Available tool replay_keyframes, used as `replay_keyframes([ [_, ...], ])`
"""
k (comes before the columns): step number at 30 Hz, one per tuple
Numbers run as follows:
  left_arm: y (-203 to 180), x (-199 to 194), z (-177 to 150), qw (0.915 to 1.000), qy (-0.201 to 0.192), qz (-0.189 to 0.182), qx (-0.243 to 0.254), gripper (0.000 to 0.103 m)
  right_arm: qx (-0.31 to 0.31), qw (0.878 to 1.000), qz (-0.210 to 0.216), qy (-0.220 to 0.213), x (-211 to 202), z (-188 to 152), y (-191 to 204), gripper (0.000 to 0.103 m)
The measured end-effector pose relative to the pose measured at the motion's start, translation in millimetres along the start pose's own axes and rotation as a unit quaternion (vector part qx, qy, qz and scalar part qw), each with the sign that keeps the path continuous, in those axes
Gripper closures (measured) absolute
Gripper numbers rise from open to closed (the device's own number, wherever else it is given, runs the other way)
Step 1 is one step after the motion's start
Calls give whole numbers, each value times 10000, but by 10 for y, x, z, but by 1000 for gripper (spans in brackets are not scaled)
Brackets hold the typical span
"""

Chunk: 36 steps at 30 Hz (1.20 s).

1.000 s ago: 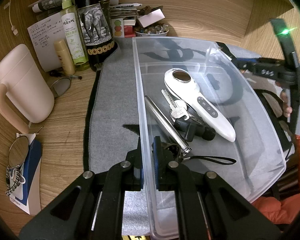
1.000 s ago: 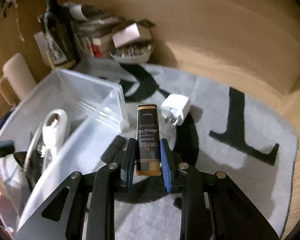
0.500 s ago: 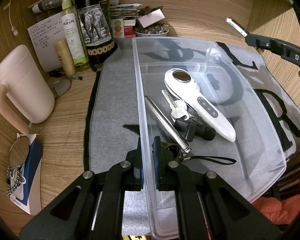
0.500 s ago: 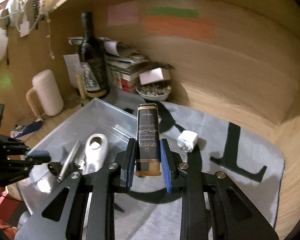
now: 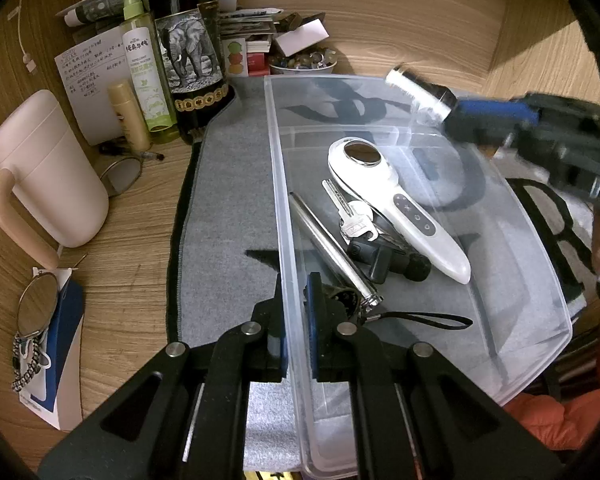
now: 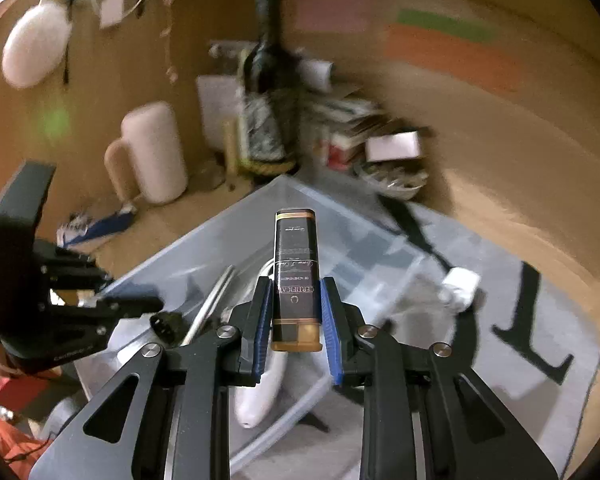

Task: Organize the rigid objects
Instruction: 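Lower the gold-and-black cylinder into the box and open the right gripper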

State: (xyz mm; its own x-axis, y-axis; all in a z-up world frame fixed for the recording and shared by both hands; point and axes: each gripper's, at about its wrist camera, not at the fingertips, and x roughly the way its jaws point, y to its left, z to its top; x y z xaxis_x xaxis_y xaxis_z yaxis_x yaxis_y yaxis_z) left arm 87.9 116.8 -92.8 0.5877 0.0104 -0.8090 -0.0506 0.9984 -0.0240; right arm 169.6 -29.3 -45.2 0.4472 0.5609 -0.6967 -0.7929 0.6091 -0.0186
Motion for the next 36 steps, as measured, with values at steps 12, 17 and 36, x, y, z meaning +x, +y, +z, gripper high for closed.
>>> replay_keyframes([
  [12, 11, -2, 20, 10000, -6, -19, -18, 96, -328, 9974, 282, 576, 335, -75, 242, 81],
  [17, 12, -2, 21, 10000, -7, -17, -20, 96, -369, 9965, 315, 678, 366, -68, 273, 81],
  [36, 11, -5, 22, 10000, -9, -13, -23, 96, 376, 9978, -408, -371, -290, 95, -354, 49],
])
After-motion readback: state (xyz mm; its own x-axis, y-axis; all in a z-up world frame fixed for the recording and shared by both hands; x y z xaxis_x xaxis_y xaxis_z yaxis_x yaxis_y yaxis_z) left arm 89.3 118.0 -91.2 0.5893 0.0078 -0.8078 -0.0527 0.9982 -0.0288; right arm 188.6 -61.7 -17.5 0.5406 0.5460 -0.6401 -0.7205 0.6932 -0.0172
